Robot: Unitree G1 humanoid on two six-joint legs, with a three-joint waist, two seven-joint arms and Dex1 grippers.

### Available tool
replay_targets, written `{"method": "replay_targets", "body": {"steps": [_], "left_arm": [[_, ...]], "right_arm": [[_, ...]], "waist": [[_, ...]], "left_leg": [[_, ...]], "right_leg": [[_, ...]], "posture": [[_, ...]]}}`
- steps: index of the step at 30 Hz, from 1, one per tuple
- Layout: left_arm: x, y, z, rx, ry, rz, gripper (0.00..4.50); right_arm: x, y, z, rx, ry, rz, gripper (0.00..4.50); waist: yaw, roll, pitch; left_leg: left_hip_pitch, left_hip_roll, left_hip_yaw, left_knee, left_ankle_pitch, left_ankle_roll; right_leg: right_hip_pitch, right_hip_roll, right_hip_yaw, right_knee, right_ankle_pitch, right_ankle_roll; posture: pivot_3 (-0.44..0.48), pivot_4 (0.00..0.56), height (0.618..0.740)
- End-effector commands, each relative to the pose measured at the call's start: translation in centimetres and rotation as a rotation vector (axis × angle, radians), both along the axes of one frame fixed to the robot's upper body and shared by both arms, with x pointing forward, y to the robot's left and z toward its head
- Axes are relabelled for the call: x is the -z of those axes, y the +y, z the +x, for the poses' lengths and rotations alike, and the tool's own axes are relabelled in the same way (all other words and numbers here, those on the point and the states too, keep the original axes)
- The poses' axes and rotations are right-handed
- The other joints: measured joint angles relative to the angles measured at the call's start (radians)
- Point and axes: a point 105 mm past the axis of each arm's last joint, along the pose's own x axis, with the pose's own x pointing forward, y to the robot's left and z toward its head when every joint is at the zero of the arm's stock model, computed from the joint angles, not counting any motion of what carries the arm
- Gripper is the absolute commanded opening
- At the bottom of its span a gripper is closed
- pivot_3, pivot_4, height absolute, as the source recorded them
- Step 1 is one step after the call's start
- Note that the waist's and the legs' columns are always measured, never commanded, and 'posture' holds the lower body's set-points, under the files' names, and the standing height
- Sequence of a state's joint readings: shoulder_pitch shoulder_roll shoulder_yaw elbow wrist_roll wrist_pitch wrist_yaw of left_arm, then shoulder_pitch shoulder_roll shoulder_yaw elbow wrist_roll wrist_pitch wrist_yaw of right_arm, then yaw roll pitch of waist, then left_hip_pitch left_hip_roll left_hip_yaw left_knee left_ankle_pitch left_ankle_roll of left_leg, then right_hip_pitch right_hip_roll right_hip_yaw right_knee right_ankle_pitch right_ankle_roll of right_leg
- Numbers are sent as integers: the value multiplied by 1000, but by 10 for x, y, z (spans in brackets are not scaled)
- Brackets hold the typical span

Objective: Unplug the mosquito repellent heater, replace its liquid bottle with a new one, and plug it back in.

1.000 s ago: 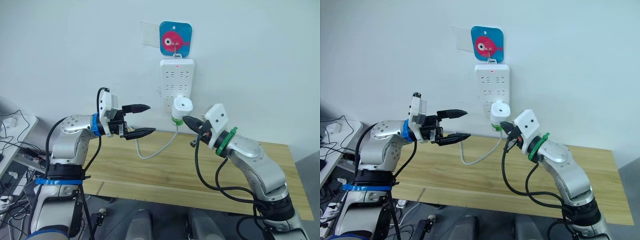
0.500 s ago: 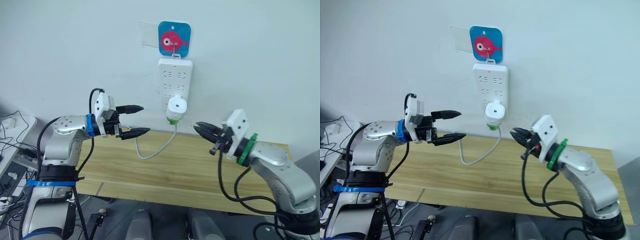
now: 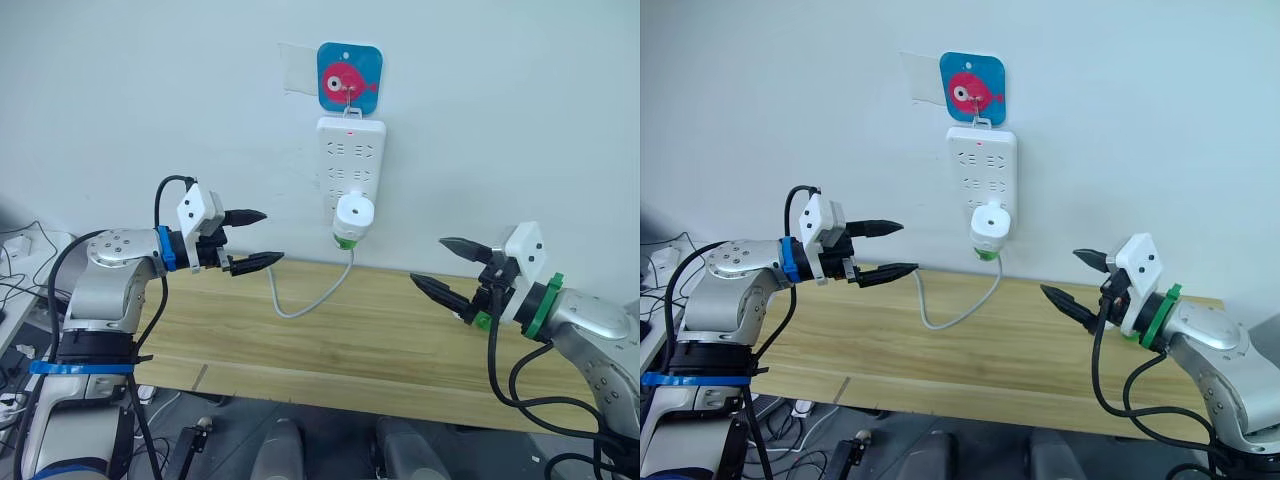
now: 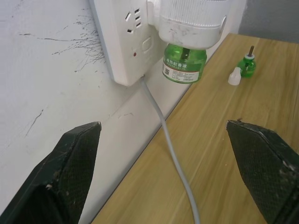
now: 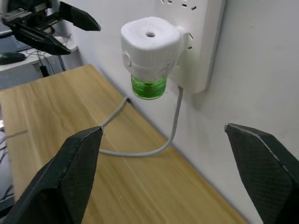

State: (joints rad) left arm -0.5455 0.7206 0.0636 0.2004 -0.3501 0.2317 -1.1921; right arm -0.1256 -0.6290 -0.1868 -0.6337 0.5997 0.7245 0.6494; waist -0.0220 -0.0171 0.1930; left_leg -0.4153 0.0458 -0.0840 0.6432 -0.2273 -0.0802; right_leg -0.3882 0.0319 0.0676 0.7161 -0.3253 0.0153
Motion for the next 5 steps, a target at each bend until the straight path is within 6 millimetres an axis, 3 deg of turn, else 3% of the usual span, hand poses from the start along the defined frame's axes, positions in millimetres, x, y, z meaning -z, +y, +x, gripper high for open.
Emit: {"method": "replay_targets", "body": {"steps": [1,5], "left_arm": [[-10,2,-2,0,-49,2,4500],[-9,2,-3,9,-44,-9,4500]], "right_arm": [[-11,-1,-5,-14,-33,8,4470],[-11,-1,-4,-8,-37,1,4470]], "waist": [[0,0,0],[2,0,0]], "left_leg": [[0,0,0,0,0,0],[0,0,0,0,0,0]], "right_leg": [[0,0,0,0,0,0],[0,0,0,0,0,0]], "posture": [[125,156,740],[120,156,740]]}}
